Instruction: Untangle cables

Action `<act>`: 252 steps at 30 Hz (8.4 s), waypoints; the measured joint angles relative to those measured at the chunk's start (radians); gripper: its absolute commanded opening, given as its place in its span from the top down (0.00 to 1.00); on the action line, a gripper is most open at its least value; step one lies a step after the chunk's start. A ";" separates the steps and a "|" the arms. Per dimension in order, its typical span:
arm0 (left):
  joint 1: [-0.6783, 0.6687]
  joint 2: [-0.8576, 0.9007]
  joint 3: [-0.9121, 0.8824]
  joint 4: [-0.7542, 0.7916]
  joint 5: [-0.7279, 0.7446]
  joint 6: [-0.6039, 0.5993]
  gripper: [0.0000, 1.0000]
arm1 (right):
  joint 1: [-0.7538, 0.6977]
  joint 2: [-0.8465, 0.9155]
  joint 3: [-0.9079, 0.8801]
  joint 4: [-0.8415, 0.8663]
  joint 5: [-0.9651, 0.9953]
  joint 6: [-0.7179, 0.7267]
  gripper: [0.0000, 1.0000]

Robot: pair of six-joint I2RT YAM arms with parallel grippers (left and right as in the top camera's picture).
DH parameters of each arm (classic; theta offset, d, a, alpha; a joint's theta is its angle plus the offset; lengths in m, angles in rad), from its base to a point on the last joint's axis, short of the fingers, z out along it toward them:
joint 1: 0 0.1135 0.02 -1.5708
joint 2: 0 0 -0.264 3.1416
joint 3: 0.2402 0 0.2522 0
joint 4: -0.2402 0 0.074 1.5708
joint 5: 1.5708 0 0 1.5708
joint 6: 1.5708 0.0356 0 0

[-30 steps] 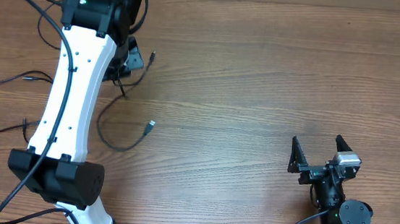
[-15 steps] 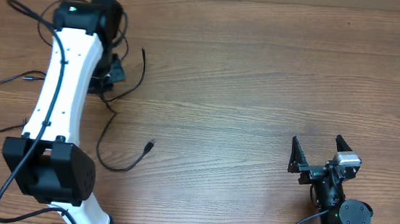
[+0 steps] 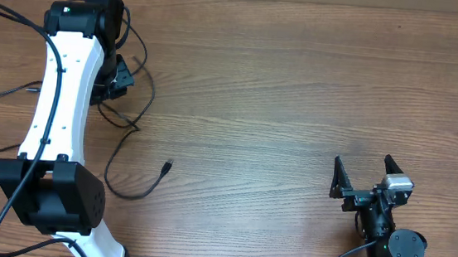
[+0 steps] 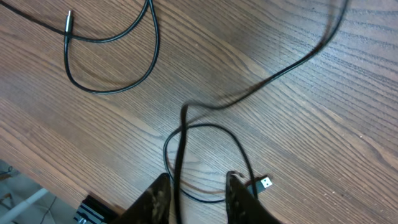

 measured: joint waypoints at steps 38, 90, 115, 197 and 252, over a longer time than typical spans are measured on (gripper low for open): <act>-0.010 0.004 -0.404 0.118 0.143 0.020 0.37 | 0.000 0.000 0.000 0.000 0.000 0.000 0.00; -0.027 0.006 -0.511 0.542 0.314 0.135 0.96 | 0.000 0.000 0.000 0.000 0.000 -0.001 0.00; -0.027 0.006 -0.629 0.537 0.344 0.127 0.63 | 0.000 0.000 0.000 0.000 0.000 0.000 0.00; -0.043 0.023 -0.222 0.203 0.177 0.010 0.66 | 0.000 0.000 0.000 0.000 0.000 0.000 0.00; 0.347 0.228 -0.136 0.369 -0.031 0.064 0.11 | 0.000 0.000 0.000 0.001 0.000 0.000 0.00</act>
